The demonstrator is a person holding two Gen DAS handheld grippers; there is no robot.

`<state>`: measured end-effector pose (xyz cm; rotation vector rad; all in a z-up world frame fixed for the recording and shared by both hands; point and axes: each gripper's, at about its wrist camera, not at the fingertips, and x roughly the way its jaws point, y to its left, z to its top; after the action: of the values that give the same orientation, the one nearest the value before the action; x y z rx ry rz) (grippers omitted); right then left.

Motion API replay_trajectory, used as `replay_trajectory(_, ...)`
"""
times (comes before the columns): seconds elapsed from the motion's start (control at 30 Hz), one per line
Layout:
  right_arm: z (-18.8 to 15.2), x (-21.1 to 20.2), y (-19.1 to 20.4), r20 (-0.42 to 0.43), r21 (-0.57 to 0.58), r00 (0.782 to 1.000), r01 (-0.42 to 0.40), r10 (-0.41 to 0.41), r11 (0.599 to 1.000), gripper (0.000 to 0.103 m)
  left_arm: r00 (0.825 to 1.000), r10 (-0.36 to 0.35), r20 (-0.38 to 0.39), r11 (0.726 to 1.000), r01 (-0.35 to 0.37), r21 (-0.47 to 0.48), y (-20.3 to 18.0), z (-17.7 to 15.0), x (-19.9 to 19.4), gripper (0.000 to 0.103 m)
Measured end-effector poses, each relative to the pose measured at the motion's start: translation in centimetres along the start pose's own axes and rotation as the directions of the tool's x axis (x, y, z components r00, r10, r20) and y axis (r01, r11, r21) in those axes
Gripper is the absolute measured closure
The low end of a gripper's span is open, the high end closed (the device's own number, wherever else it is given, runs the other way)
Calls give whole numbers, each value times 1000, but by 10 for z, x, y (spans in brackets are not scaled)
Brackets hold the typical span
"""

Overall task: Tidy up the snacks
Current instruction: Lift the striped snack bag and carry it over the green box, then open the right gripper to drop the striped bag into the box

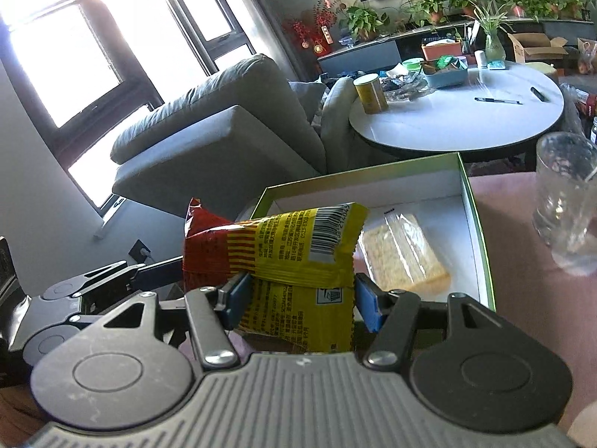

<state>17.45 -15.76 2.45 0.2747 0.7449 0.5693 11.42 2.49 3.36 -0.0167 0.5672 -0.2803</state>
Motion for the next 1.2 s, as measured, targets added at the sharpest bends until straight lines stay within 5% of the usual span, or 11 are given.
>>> replay_trajectory(1.03, 52, 104, -17, 0, -69, 1000, -16, 16, 997, 52, 990, 137, -26, 990, -138, -43, 70, 29, 97, 35)
replay_trajectory(1.2, 49, 110, -24, 27, -54, 999, 41, -39, 998, 44, 989, 142, -37, 987, -144, -66, 76, 23, 100, 31)
